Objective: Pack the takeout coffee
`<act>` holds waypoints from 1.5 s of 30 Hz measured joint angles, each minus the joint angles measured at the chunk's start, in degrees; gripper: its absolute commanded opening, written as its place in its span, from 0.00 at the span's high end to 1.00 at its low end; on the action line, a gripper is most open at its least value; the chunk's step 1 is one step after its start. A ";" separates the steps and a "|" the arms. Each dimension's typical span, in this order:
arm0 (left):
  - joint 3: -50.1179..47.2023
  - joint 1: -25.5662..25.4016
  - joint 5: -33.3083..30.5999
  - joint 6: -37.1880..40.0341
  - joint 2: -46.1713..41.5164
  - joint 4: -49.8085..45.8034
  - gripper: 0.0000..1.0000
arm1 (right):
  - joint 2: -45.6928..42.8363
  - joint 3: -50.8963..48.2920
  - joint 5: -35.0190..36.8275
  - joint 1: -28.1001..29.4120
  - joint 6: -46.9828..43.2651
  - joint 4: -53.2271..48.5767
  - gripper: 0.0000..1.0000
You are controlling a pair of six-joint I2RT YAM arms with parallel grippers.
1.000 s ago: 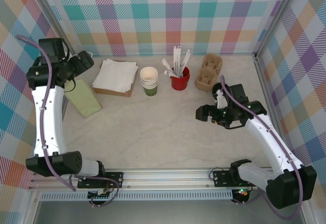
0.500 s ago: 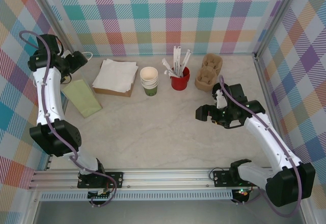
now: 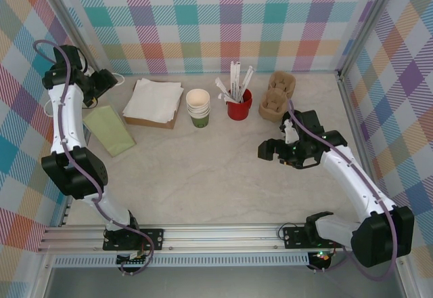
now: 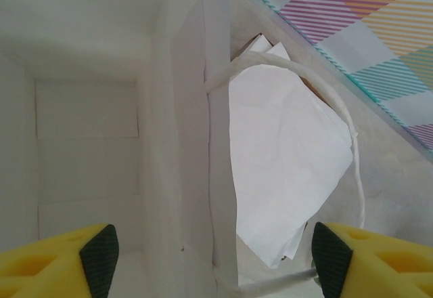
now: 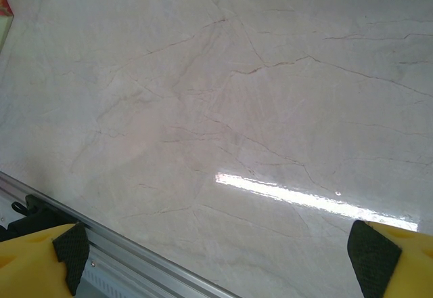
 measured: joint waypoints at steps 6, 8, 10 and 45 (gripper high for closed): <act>0.00 0.00 -0.02 0.44 0.72 0.00 0.50 | 0.74 0.00 0.00 0.48 0.00 0.11 0.00; 0.00 0.00 0.00 0.63 0.72 0.00 0.58 | 0.74 0.00 0.00 0.68 0.00 0.13 0.00; 0.00 0.00 -0.07 1.14 0.72 0.00 0.65 | 0.74 0.00 0.02 0.70 0.00 0.11 0.00; -0.79 -0.61 -7.93 5.03 -4.98 -2.73 1.00 | 1.29 1.38 2.93 1.44 -0.44 -0.42 0.00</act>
